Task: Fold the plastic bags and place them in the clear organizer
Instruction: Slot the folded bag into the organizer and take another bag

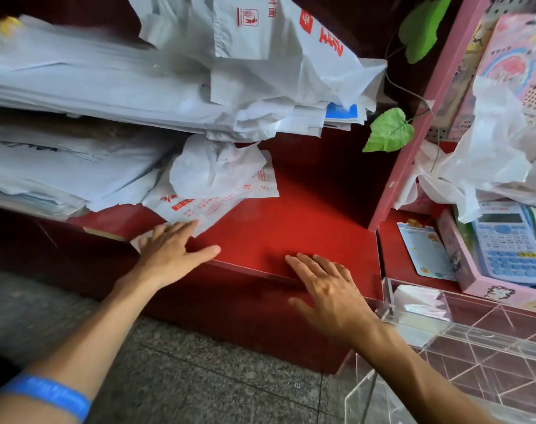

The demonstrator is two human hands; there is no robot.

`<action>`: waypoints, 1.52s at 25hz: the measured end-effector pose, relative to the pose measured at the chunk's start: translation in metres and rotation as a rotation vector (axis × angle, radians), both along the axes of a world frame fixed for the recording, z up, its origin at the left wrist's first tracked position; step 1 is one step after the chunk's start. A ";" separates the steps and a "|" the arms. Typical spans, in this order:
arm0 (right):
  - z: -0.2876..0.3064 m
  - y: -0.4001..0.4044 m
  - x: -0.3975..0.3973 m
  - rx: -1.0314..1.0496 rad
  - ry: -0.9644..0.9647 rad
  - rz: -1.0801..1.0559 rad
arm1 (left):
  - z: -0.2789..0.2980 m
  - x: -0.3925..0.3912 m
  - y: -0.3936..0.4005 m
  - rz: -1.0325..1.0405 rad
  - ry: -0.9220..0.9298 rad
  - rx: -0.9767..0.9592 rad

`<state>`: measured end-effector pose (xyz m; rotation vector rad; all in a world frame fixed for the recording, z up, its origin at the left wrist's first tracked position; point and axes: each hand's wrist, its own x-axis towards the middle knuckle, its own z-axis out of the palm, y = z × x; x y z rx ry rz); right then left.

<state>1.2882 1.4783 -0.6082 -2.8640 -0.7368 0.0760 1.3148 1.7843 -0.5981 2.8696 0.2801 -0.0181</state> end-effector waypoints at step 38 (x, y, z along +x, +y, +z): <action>0.018 -0.027 0.030 0.365 -0.130 -0.182 | 0.007 -0.003 -0.124 -0.896 -0.062 -0.138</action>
